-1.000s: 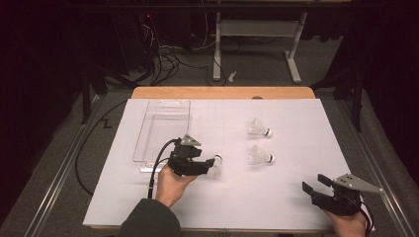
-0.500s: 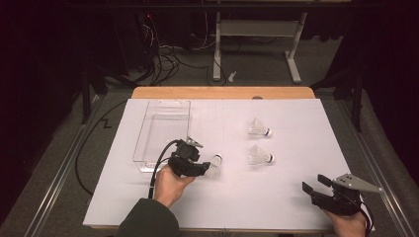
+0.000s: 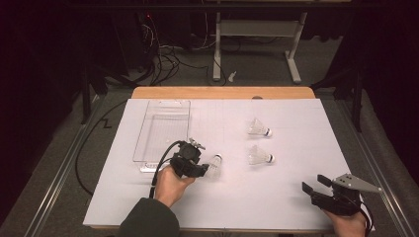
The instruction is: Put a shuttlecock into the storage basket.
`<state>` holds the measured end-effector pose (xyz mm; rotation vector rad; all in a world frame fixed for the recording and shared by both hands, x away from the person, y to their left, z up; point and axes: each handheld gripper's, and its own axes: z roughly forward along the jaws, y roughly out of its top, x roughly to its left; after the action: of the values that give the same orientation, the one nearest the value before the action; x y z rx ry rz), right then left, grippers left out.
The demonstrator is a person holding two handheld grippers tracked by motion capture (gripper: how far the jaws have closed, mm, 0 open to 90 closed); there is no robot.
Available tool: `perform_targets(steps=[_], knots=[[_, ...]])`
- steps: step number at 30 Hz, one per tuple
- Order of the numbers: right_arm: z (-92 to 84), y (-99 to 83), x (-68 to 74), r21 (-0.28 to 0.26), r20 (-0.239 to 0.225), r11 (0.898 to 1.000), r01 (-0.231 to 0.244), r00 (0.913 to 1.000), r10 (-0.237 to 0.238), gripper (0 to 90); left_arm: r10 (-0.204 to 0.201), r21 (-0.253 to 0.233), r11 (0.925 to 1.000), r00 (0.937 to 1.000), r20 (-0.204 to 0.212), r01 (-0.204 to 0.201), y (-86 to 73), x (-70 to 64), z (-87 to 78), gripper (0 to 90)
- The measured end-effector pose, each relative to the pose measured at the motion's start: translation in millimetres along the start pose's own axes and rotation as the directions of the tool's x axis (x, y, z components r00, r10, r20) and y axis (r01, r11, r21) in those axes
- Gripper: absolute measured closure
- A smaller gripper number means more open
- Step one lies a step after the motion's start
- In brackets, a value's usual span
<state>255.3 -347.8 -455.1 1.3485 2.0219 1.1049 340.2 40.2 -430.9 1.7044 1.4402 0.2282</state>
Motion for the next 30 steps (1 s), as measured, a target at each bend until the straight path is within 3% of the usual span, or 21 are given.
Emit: perform_targets(steps=[19,30], knots=[[1.2,0.0,0.4,0.008,-0.004,1.0,0.002,1.0,-0.002,33.7,0.008,0.016,0.9998,0.9999,-0.012,-0.008,-0.7,0.4,6.5,64.6],[1.7,0.2,1.0,0.008,-0.003,1.0,0.0,1.0,0.0,33.7,0.053,0.025,0.9983,0.9984,-0.018,-0.053,-4.4,-6.5,12.2,69.7]])
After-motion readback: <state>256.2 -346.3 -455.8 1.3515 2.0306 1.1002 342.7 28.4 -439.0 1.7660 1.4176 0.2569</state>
